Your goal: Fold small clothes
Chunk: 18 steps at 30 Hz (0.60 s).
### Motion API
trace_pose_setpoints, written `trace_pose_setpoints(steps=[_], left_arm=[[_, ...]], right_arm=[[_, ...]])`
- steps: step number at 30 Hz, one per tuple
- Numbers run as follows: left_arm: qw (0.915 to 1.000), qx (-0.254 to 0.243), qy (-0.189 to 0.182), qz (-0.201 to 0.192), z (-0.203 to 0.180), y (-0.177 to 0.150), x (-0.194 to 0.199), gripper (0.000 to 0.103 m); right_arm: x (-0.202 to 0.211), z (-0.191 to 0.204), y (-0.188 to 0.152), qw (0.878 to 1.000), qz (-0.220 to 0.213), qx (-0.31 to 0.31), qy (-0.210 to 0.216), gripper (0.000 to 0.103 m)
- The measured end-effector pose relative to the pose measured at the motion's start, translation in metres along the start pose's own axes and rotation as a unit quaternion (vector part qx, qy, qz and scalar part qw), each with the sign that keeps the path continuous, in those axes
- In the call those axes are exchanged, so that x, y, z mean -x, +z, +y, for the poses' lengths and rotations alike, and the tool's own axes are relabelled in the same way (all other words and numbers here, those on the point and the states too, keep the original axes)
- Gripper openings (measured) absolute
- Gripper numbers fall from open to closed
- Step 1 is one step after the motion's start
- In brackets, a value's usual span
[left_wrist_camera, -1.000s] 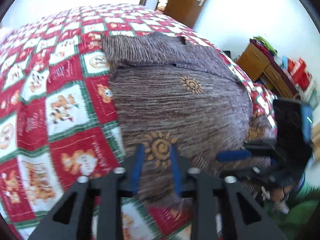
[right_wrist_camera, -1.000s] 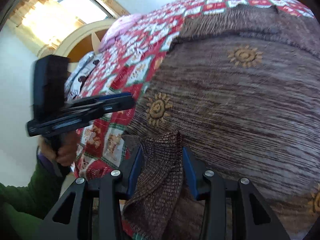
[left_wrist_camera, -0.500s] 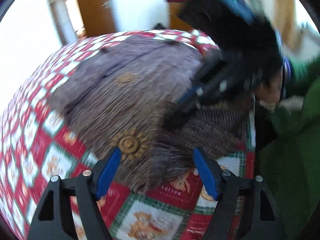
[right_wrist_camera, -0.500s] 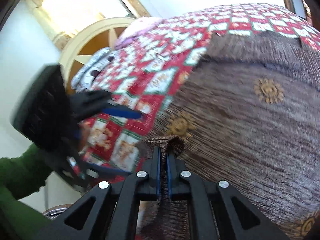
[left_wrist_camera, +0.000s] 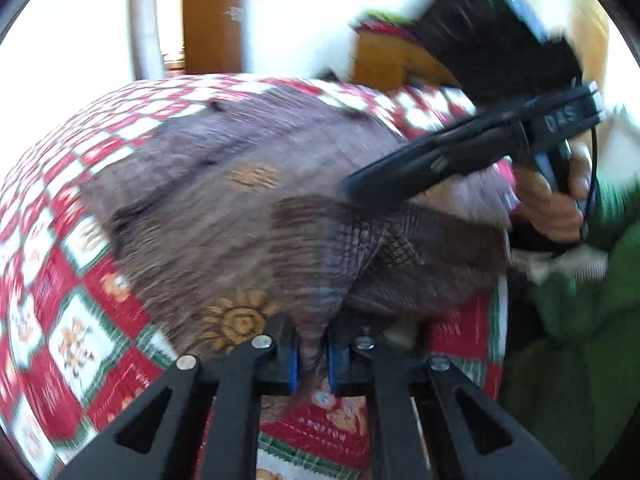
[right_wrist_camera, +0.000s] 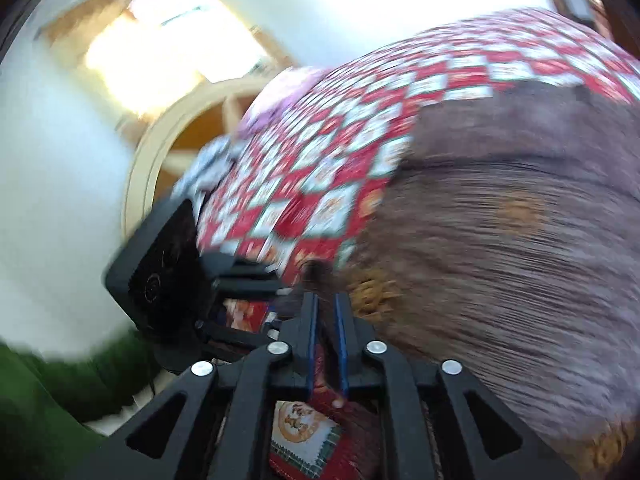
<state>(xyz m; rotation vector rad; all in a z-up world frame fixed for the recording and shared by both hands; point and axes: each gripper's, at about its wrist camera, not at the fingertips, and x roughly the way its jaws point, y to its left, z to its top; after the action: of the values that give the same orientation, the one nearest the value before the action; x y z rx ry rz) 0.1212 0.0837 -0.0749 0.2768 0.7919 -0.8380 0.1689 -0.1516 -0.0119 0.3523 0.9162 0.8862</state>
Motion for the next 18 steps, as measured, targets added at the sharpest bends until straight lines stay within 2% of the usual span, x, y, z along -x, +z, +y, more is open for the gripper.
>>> trace_pose_setpoints(steps=[2, 3, 4, 7, 10, 13, 16, 18], left_arm=[[0.9972, 0.069, -0.011, -0.025, 0.016, -0.003, 0.003, 0.011], [0.9939, 0.102, -0.02, -0.038, 0.024, -0.006, 0.003, 0.01], [0.9909, 0.125, -0.024, -0.045, 0.029, -0.008, 0.001, 0.01], [0.9853, 0.162, -0.028, -0.045, 0.036, -0.015, -0.011, 0.01], [0.9829, 0.177, -0.03, -0.041, 0.042, -0.019, -0.021, 0.01], [0.9797, 0.192, -0.035, -0.045, 0.043, -0.021, -0.023, 0.01], [0.9769, 0.204, -0.038, -0.051, 0.045, -0.021, -0.02, 0.01], [0.9767, 0.203, -0.037, -0.06, 0.044, -0.02, -0.015, 0.01]], right_arm=[[0.044, -0.03, -0.001, 0.997, -0.045, -0.056, -0.017, 0.028], [0.071, -0.045, -0.005, 0.994, -0.065, -0.08, -0.039, 0.038], [0.094, -0.056, -0.01, 0.99, -0.079, -0.097, -0.062, 0.042], [0.165, -0.08, -0.039, 0.974, -0.105, -0.142, -0.143, 0.042], [0.206, -0.085, -0.073, 0.959, -0.094, -0.166, -0.21, 0.042], [0.215, -0.083, -0.102, 0.95, -0.063, -0.183, -0.246, 0.042], [0.206, -0.08, -0.121, 0.942, -0.034, -0.182, -0.281, 0.042], [0.204, -0.084, -0.132, 0.942, -0.028, -0.19, -0.276, 0.042]])
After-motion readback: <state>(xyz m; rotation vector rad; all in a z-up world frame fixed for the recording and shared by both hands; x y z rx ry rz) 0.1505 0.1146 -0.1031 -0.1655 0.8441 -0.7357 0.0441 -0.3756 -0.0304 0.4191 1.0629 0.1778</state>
